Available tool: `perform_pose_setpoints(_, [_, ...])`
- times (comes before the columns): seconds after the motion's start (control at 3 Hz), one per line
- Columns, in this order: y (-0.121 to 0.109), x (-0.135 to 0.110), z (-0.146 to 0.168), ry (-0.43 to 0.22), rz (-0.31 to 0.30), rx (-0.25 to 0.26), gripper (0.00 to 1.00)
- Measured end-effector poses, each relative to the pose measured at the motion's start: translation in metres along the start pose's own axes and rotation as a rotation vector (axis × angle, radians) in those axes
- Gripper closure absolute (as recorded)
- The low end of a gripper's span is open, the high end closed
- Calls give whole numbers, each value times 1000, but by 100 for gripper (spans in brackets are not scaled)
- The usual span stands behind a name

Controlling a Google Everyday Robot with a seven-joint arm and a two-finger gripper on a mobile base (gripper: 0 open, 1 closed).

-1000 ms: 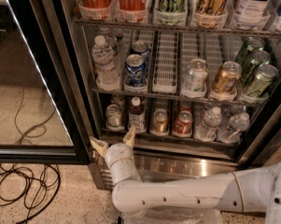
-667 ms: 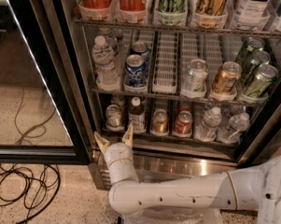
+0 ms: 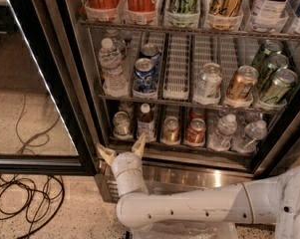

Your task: Pick 7up can from bottom shelf of fridge

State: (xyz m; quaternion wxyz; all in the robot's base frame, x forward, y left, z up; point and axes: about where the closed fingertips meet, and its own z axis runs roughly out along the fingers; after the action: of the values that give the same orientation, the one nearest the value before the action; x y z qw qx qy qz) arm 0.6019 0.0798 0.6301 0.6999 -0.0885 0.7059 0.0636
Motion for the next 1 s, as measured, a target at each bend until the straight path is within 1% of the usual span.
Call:
perform_pose_setpoints(0.33, [0,0,3,-12,12,9,3])
perform_pose_setpoints(0.67, [2,2,10,-41,20,38,3])
perform_pose_setpoints(1.0, [2,1,10,-43,20,39,18])
